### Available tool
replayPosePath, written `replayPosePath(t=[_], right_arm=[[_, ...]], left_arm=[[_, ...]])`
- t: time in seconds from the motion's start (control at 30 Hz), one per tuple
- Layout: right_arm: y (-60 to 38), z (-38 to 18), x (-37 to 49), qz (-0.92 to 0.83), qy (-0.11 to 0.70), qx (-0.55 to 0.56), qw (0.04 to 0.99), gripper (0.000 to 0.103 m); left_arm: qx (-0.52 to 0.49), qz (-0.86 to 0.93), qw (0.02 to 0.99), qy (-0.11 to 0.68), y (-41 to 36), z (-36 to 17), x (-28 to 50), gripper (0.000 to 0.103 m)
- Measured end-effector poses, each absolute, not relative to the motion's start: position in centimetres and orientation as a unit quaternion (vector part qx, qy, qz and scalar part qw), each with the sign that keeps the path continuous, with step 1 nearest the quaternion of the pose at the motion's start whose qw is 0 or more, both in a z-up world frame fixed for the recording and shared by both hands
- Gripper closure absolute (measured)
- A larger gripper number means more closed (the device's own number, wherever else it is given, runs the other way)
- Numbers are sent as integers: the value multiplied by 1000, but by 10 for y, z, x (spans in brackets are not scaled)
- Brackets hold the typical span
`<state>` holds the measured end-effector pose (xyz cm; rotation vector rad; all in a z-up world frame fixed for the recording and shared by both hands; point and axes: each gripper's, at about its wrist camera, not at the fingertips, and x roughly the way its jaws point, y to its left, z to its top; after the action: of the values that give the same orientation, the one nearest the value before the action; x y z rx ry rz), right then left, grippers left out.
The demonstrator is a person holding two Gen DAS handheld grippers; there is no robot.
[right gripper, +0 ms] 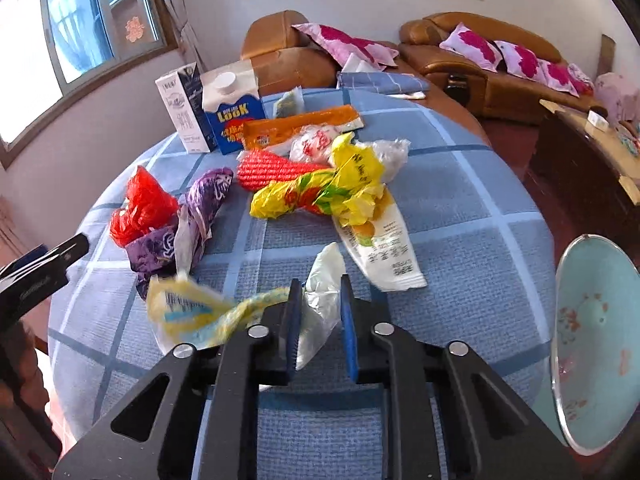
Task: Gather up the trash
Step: 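Grasp the red plastic bag with the left tool while the right tool grasps the white plastic bag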
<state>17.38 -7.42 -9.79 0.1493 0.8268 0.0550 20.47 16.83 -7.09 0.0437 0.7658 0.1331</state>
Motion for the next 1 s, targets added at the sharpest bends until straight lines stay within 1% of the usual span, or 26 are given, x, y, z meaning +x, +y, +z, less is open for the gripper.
replayPosePath(t=[0.2,0.4,0.43,0.47,0.5,0.53,0.57,0.6,0.63,0.73,1.0], right_arm=[[-98,-66,161,-1,344,62,937,87],[-134,-52,155,-43,328,49,942,87],[-141,-52,155,-49,329,53,942,87],[-148,-53,153,-59,330,58,940,87],[-152,-54,152,-63,331,62,940,87],[-156,-54,151,-64,332,64,939,87],[-157,-55,150,-66,332,67,938,87],[-157,-57,149,-67,333,68,938,87],[-157,-58,148,-66,333,69,938,87],[-155,-60,145,-61,333,73,938,87],[-159,-47,127,-68,302,81,947,87]], left_arm=[[85,30,923,374,146,-80,237,14],[112,-5,914,389,127,-96,262,14],[115,-7,912,393,125,-100,266,17],[116,-10,909,400,123,-103,270,24],[107,-24,902,417,123,-107,275,46],[93,-31,899,427,124,-109,278,54],[82,-33,897,433,126,-111,281,56],[78,-33,895,438,127,-112,282,66],[74,-31,896,437,129,-112,282,71],[62,-15,902,427,136,-108,277,79],[20,23,922,386,153,-74,232,80]])
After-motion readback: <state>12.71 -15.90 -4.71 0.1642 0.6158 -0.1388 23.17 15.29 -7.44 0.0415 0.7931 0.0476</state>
